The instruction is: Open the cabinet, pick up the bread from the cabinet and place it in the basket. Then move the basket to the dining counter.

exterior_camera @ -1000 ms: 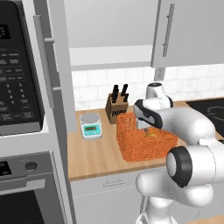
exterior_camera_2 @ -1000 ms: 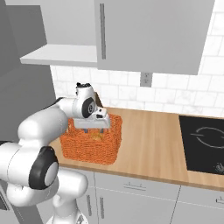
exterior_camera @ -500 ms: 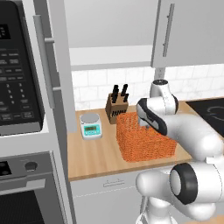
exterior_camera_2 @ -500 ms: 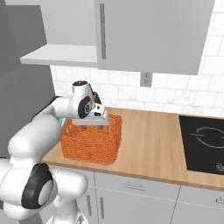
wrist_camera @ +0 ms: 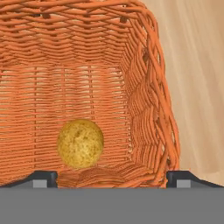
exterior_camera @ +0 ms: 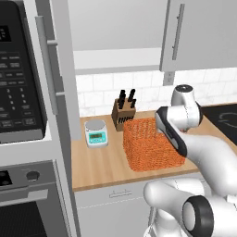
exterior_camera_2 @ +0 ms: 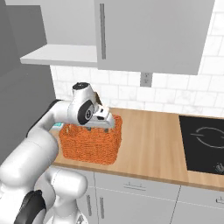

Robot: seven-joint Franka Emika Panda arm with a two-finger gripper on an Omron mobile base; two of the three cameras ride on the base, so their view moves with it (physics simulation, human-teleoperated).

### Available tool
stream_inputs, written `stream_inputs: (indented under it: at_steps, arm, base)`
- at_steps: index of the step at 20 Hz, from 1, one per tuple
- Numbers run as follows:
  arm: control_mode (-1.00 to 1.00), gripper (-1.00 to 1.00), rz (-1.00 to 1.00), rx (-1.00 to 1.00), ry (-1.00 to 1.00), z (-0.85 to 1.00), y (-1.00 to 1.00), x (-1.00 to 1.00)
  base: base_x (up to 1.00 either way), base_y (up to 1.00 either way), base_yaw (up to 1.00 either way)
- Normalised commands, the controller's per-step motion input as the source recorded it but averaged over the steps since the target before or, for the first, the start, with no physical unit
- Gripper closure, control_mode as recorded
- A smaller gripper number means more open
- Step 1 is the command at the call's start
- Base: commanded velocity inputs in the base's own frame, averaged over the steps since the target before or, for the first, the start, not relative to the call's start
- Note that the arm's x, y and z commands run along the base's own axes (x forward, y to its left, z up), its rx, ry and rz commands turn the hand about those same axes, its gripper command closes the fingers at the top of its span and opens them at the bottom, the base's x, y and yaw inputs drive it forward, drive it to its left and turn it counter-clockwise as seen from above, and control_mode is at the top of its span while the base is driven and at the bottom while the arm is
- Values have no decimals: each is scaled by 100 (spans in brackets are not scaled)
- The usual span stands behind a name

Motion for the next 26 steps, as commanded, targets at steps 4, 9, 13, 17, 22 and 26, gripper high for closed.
stream_inputs:
  at_steps: [4,9,13,17,22,26]
  arm:
    - [-100,-100,-16,2,0,7,-49,-30]
    - [-100,-100,-15,13,0,0,-37,-30]
    - [-100,-100,-13,11,0,0,-23,-20]
    - [-100,-100,0,13,0,-16,0,-1]
    - [-100,-100,-3,5,1,-17,2,17]
    - [-100,-100,-12,7,0,-1,-1,26]
  base:
    - [0,0,0]
    - [0,0,0]
    - [0,0,0]
    - [0,0,0]
    - [0,0,0]
    - [0,0,0]
